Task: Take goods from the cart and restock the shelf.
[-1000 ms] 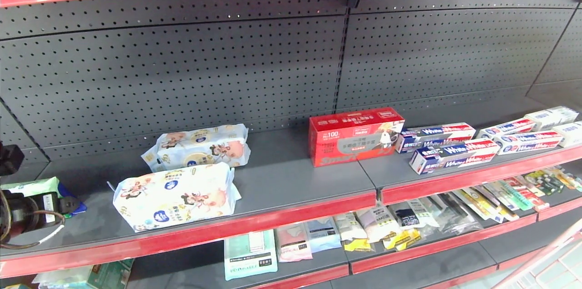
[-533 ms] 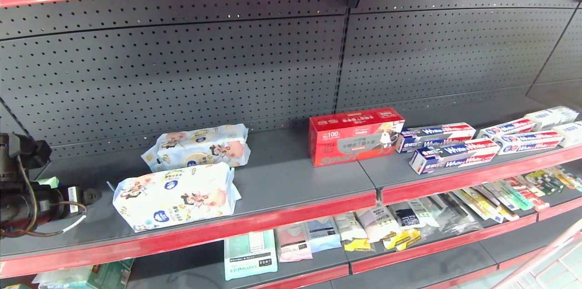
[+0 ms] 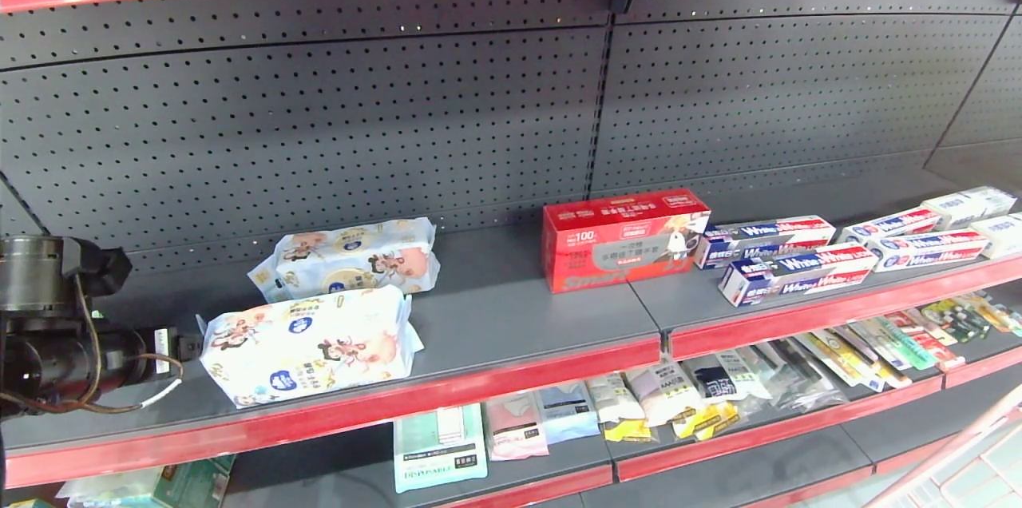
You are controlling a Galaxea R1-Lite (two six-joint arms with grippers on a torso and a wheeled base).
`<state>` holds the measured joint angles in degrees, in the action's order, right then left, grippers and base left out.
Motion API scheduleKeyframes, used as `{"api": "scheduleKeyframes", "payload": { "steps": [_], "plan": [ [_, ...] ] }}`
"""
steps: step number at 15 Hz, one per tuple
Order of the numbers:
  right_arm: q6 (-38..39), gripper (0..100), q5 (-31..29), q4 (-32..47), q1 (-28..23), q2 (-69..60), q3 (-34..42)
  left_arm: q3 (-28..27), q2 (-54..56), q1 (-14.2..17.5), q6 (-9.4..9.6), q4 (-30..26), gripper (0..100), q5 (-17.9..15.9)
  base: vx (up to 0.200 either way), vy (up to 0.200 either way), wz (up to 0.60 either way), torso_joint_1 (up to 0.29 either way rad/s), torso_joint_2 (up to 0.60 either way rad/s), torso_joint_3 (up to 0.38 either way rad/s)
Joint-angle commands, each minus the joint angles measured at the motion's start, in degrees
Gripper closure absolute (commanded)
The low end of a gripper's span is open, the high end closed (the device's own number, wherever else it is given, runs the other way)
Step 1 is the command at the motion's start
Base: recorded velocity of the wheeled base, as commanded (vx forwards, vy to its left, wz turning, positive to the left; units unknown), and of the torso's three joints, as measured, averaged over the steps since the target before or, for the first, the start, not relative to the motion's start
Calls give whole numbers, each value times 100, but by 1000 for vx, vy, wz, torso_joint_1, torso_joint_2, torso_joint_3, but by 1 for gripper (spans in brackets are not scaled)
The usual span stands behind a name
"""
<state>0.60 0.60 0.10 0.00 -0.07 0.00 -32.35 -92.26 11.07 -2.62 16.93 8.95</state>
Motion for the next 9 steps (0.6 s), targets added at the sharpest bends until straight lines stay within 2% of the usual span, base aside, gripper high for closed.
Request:
{"api": "scheduleKeyframes", "payload": {
  "steps": [1,9],
  "plan": [
    [2,0,2,-1,0,7,0,1,-11,-52,-2,3,0,2,0,0,0,0,0,0],
    [2,0,2,-1,0,7,0,-8,-20,-281,-10,91,0,2,0,0,0,0,0,0]
  ]
}}
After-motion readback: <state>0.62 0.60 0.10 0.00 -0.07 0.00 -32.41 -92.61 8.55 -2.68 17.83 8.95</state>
